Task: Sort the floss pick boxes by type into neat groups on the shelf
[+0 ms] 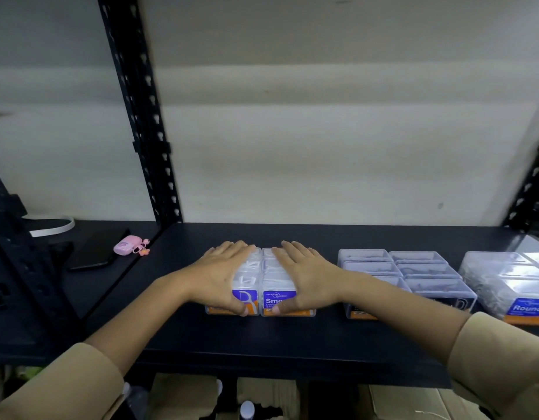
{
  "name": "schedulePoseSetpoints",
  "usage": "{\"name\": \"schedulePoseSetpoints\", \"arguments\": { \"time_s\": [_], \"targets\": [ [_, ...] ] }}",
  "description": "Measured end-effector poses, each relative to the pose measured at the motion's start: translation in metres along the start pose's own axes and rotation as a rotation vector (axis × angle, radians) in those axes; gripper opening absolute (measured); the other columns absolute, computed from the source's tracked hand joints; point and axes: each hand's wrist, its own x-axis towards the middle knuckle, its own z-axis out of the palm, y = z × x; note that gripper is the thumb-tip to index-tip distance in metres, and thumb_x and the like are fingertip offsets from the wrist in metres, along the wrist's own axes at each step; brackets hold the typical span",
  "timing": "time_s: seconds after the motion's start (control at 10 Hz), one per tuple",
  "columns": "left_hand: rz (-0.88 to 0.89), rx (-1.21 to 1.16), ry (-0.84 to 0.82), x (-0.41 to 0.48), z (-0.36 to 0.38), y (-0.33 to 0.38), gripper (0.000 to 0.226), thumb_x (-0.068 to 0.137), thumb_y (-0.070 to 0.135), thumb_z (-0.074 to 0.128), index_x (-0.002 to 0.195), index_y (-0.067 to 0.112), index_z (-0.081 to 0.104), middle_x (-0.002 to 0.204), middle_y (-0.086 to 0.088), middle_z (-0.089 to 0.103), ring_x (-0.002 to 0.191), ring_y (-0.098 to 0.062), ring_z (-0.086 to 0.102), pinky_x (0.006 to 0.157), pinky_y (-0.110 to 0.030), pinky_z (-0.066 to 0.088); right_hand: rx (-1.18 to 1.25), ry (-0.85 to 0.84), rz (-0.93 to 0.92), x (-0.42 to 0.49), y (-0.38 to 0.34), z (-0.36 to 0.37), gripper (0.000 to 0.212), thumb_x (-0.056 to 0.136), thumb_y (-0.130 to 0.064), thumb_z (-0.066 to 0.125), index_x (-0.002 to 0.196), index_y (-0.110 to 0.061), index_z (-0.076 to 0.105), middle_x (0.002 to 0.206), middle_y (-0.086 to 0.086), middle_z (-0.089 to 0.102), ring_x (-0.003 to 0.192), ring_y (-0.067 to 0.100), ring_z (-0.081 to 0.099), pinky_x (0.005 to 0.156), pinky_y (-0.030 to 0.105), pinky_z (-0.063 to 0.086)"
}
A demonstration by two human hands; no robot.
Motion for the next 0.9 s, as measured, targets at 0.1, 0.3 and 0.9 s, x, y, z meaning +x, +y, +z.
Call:
{"name": "schedulePoseSetpoints", "arguments": {
  "time_s": [0.1, 0.3, 0.9],
  "targets": [
    [-0.016, -0.004, 0.002, -0.002, 0.002, 0.003, 0.111, 0.060, 0.055, 0.074, 0.145, 0.022, 0.011, 0.142, 0.009, 0.024, 0.136, -0.012, 0.019, 0.115, -0.036, 0.018, 0.014, -0.018, 0.015, -0.001, -0.002, 0.000, 0.110, 0.073, -0.065, 0.061, 0.148, -0.015, -0.001, 0.158, 0.012, -0.006, 0.146, 0.027, -0.007, 0.117, 0.041, 0.001],
    [-0.056, 0.038, -0.047, 0.000, 0.005, 0.002, 0.118, 0.061, 0.061, 0.069, 0.148, 0.021, 0.000, 0.154, 0.005, 0.010, 0.144, -0.014, 0.004, 0.119, -0.040, 0.008, 0.012, -0.041, 0.019, 0.000, -0.002, -0.001, 0.110, 0.074, -0.064, 0.060, 0.149, -0.015, -0.004, 0.157, 0.013, -0.009, 0.146, 0.028, -0.009, 0.118, 0.039, -0.001],
    [-0.119, -0.029, -0.017, -0.016, -0.013, 0.027, 0.122, 0.053, 0.081, 0.055, 0.149, 0.031, -0.004, 0.159, 0.013, -0.001, 0.145, -0.008, -0.010, 0.116, -0.045, -0.010, 0.011, 0.145, -0.068, -0.017, -0.004, -0.004, 0.087, 0.082, -0.062, 0.051, 0.148, -0.018, 0.014, 0.158, 0.005, 0.012, 0.145, 0.021, 0.011, 0.117, 0.040, 0.009]
  ]
}}
